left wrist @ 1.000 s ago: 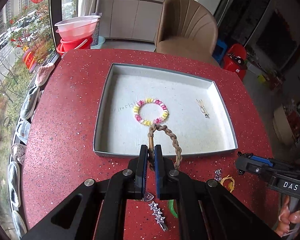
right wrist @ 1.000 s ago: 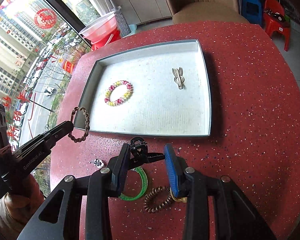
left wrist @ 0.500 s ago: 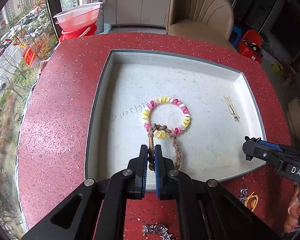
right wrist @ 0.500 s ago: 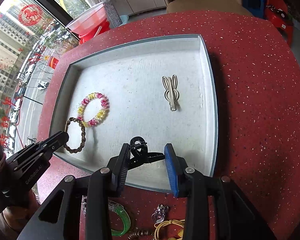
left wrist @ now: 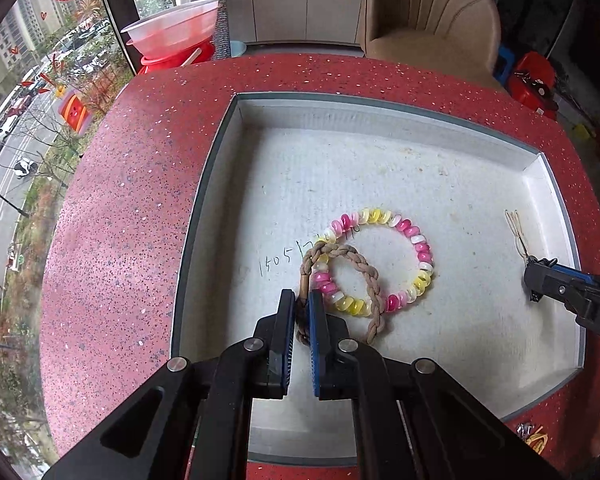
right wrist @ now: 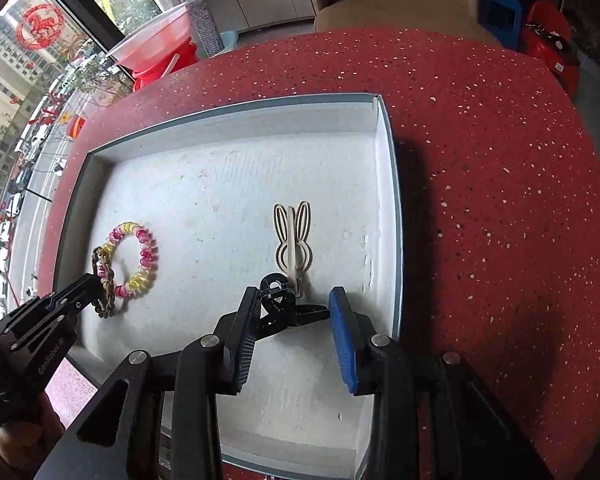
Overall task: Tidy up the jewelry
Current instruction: 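Release the claw clip beside the bunny clip while the left tool releases the rope bracelet beside the beaded one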
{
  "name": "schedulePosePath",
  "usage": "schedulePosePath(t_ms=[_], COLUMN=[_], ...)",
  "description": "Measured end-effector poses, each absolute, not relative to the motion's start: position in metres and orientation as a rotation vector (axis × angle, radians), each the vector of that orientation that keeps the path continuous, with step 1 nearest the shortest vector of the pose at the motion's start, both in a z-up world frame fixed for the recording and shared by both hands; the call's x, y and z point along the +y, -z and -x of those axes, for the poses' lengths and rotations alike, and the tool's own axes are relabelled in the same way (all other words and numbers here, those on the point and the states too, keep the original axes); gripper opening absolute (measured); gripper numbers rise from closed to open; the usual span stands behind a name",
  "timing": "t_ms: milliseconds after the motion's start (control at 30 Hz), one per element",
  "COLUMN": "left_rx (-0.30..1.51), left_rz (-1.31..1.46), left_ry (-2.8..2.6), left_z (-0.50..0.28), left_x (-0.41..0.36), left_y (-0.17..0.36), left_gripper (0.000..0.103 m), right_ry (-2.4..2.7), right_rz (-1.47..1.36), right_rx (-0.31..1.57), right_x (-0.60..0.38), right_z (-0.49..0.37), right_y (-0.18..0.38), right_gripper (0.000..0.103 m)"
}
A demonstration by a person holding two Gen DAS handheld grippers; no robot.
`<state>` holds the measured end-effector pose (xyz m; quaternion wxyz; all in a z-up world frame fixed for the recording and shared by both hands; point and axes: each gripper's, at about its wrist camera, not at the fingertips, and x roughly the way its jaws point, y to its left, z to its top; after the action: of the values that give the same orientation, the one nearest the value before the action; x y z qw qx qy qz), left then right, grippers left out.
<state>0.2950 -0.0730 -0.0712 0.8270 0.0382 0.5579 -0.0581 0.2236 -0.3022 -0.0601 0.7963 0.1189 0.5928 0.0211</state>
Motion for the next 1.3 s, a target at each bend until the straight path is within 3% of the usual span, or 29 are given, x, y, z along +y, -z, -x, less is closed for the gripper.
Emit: schedulePosePath(t_ms=[133, 300, 1200, 1233, 1267, 1300], left_rx=[1.173, 1.168, 1.117, 1.119, 1.122, 1.129], left_rz=[-0.138, -0.131, -0.062, -0.059, -0.058, -0.059], left_ry=[0.112, 0.109, 0.151, 0.151, 0.146, 0.127], left_z=[-0.295, -0.287, -0.23, -0.226, -0.223, -0.22], left_x=[-0.08, -0.083, -0.07, -0.068, -0.066, -0.064], left_y=[0.07, 0.068, 0.034, 0.034, 0.034, 0.033], left_gripper=[0.026, 0.026, 0.026, 0.042, 0.067, 0.103], right_ry=[-0.058, -0.078, -0.153, -0.151, -0.149, -0.147], right_rz=[-0.267, -0.333, -0.476, -0.479, -0.483, -0.487], right_rx=[1.272, 1.264, 1.176, 1.176, 1.178, 1.178], right_x=[-0.304, -0.309, -0.29, -0.29, -0.289, -0.289], right_z=[-0.221, -0.218, -0.149, -0.145, -0.141, -0.137], right_y=[0.06, 0.058, 0.013, 0.012, 0.011, 0.011], right_gripper=[0.04, 0.053, 0.077, 0.078, 0.081, 0.081])
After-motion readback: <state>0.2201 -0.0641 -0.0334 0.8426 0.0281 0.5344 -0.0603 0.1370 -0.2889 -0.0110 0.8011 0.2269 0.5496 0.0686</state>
